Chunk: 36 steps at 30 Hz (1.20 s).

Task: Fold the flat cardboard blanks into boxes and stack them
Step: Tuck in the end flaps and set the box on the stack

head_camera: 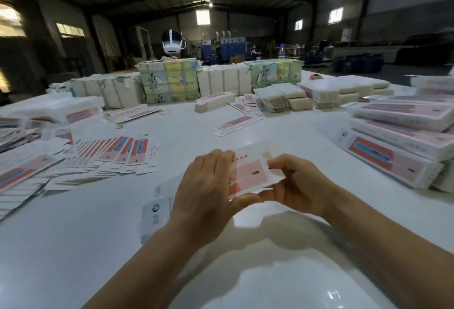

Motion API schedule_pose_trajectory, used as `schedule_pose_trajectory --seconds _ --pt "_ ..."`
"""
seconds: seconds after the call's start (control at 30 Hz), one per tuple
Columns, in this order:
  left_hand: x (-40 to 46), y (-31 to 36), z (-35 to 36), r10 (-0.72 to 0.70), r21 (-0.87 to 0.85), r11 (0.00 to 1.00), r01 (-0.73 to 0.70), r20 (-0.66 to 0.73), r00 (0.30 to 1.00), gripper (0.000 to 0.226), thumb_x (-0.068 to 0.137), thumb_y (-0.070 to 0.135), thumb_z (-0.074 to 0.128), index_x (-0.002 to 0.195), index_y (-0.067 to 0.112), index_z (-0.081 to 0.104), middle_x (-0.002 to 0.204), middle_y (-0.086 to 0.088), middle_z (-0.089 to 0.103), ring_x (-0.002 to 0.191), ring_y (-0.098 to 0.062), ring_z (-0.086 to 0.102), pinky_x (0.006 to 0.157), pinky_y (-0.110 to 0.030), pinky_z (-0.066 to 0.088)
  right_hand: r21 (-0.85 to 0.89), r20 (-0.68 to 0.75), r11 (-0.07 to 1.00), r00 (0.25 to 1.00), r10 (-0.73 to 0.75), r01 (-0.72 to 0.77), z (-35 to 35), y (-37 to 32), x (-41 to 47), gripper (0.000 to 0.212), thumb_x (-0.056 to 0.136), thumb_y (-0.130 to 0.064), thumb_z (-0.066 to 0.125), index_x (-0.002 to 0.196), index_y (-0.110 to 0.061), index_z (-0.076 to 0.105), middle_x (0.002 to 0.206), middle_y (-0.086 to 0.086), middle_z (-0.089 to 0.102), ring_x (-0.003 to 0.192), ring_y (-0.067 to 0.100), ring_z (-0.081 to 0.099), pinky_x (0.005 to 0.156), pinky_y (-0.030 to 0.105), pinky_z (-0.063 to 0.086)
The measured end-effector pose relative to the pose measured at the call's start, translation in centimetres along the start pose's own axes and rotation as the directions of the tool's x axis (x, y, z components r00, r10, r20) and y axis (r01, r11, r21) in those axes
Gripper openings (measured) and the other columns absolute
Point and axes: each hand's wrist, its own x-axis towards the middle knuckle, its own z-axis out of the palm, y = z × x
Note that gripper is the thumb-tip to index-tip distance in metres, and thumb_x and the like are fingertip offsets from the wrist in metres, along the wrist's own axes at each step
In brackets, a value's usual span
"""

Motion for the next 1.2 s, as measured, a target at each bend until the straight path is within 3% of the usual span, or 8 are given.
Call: schedule_pose_trajectory --seconds 0.37,0.57,0.67,0.8,1.0,1.07,1.13,1.2 --pt "-0.2 -0.2 -1.9 0.102 0.267 0.953 -0.141 0.157 0.982 0.085 0.079 0.071 0.028 0.123 0.003 0.055 0.108 -0.017 0.062 0.089 -0.033 0.058 0.077 -0.043 0.052 -0.419 -0.063 0.908 0.998 -0.023 -0.005 0.1 -0.1 -0.4 0.016 0.081 -0.004 0.064 0.089 -0.012 0.076 0.08 0.01 0.07 0.053 0.015 0.059 0.039 0.022 0.047" --pt "0.0 0.2 -2.1 0.097 0.299 0.941 -0.159 0.213 0.972 0.085 0.077 0.072 0.029 0.119 0.004 0.058 0.092 -0.013 0.064 0.073 -0.028 0.058 0.059 -0.037 0.052 -0.56 -0.081 0.827 0.997 0.015 -0.058 0.1 -0.6 -0.7 0.02 0.074 -0.003 0.064 0.08 -0.016 0.078 0.065 0.009 0.067 0.047 0.015 0.057 0.039 0.021 0.042" --pt "0.2 0.0 -2.4 0.129 0.31 0.934 -0.177 0.169 0.977 0.082 0.073 0.07 0.034 0.113 0.003 0.061 0.082 -0.011 0.066 0.061 -0.025 0.058 0.047 -0.031 0.048 -0.569 -0.076 0.82 0.997 0.018 -0.059 0.1 -0.3 -0.8 0.025 0.07 -0.003 0.056 0.081 -0.014 0.075 0.065 0.015 0.067 0.045 0.016 0.056 0.038 0.021 0.041" --pt "0.1 -0.1 -2.5 0.043 0.246 0.965 -0.087 0.178 0.983 0.085 0.07 0.079 0.03 0.114 0.012 0.057 0.086 -0.003 0.063 0.063 -0.023 0.056 0.048 -0.03 0.04 -0.538 -0.093 0.837 0.993 0.066 -0.106 0.4 -0.3 -0.7 0.018 0.056 -0.006 0.052 0.052 -0.006 0.069 0.05 0.008 0.06 0.037 0.012 0.049 0.036 0.017 0.035" --pt "0.0 -0.6 -1.8 -0.088 0.11 0.992 0.067 0.199 0.976 0.055 0.08 0.063 0.032 0.121 0.025 0.039 0.111 0.005 0.055 0.083 -0.019 0.054 0.07 -0.034 0.05 -0.394 -0.227 0.907 0.972 0.064 -0.152 0.8 -0.7 -0.8 0.045 0.086 -0.002 0.041 0.05 -0.009 0.066 0.046 0.006 0.058 0.032 0.01 0.045 0.033 0.015 0.032" --pt "0.0 -1.1 -1.8 -0.153 0.075 0.987 0.141 0.209 0.966 0.052 0.082 0.062 0.032 0.118 0.025 0.039 0.112 0.005 0.054 0.082 -0.02 0.053 0.068 -0.033 0.046 -0.314 -0.334 0.947 0.942 -0.041 -0.07 1.0 -0.8 -0.6 0.028 0.092 -0.01 0.046 0.072 -0.005 0.065 0.052 0.007 0.061 0.036 0.012 0.049 0.033 0.019 0.036" --pt "0.0 -1.9 -1.9 -0.229 0.033 0.973 0.227 0.209 0.951 0.049 0.084 0.063 0.031 0.116 0.027 0.04 0.111 0.006 0.053 0.08 -0.019 0.051 0.066 -0.032 0.043 -0.42 -0.45 0.897 0.828 -0.335 0.134 0.9 -0.4 -0.4 0.01 0.093 -0.011 0.052 0.095 -0.009 0.061 0.065 0.006 0.066 0.05 0.014 0.057 0.039 0.023 0.044" --pt "0.0 -2.4 -2.0 -0.28 -0.011 0.958 0.287 0.198 0.939 0.05 0.085 0.065 0.031 0.116 0.027 0.04 0.112 0.006 0.054 0.085 -0.02 0.054 0.069 -0.035 0.049 -0.749 -0.369 0.617 0.62 -0.692 0.242 1.1 0.3 -0.6 0.015 0.089 -0.008 0.06 0.098 -0.02 0.062 0.083 -0.003 0.066 0.07 0.009 0.061 0.055 0.019 0.05"
